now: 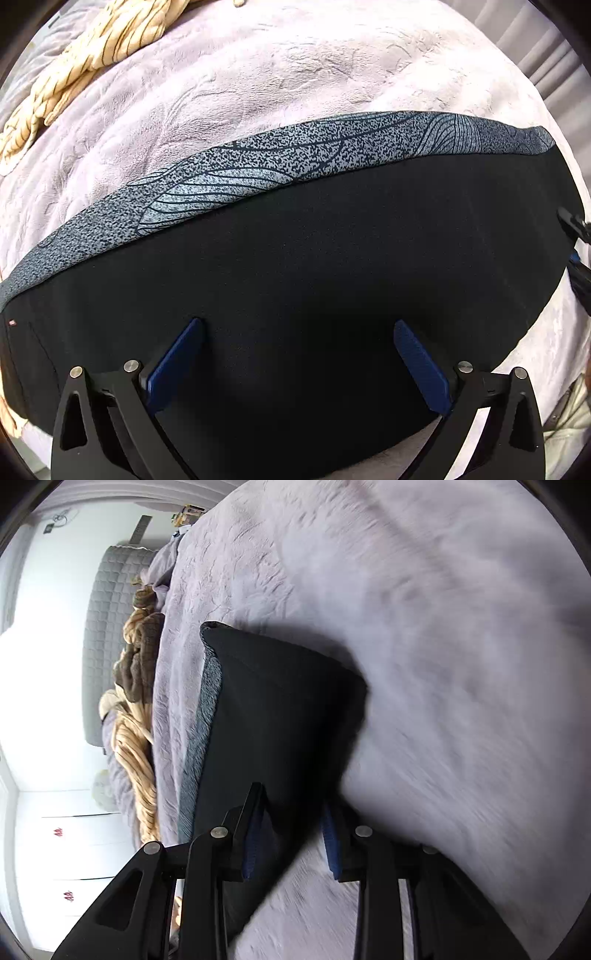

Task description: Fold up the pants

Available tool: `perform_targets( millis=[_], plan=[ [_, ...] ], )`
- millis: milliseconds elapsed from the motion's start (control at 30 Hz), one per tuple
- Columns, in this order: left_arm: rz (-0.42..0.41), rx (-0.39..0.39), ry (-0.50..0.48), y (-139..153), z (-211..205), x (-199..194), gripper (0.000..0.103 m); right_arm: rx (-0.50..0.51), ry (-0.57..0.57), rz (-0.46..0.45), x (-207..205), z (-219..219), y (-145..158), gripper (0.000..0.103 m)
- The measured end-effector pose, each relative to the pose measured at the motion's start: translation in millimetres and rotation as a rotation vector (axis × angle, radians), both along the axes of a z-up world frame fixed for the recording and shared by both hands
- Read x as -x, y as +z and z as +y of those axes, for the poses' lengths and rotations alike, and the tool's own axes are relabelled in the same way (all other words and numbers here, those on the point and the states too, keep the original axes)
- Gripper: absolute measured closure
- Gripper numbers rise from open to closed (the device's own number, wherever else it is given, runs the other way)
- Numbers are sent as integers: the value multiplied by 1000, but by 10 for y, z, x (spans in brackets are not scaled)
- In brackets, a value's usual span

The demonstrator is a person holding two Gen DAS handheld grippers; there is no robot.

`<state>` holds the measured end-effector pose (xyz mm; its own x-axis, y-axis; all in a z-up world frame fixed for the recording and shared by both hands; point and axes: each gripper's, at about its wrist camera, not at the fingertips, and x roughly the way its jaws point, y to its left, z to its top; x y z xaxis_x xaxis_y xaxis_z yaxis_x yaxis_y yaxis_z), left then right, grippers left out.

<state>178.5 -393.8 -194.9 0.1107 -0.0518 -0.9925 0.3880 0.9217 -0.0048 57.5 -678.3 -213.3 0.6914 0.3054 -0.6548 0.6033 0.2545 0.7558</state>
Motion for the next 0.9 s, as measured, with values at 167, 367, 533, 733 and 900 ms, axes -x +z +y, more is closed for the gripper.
perform_targets(
  millis=[167, 367, 533, 733, 900],
  plan=[
    [-145, 92, 39, 438, -299, -323, 1, -64, 31, -160, -217, 10, 53, 79],
    [-151, -37, 84, -113, -821, -852, 0, -31, 85, -132, -206, 6, 100, 84],
    [-191, -11, 47, 199, -808, -744, 0, -80, 58, -104, -229, -40, -81, 80],
    [-124, 64, -66, 213, -949, -133, 0, -38, 81, -109, -235, -21, 40, 87],
    [-171, 30, -100, -3, -1039, 106, 0, 61, 136, -161, -281, 134, 478, 89]
  ],
)
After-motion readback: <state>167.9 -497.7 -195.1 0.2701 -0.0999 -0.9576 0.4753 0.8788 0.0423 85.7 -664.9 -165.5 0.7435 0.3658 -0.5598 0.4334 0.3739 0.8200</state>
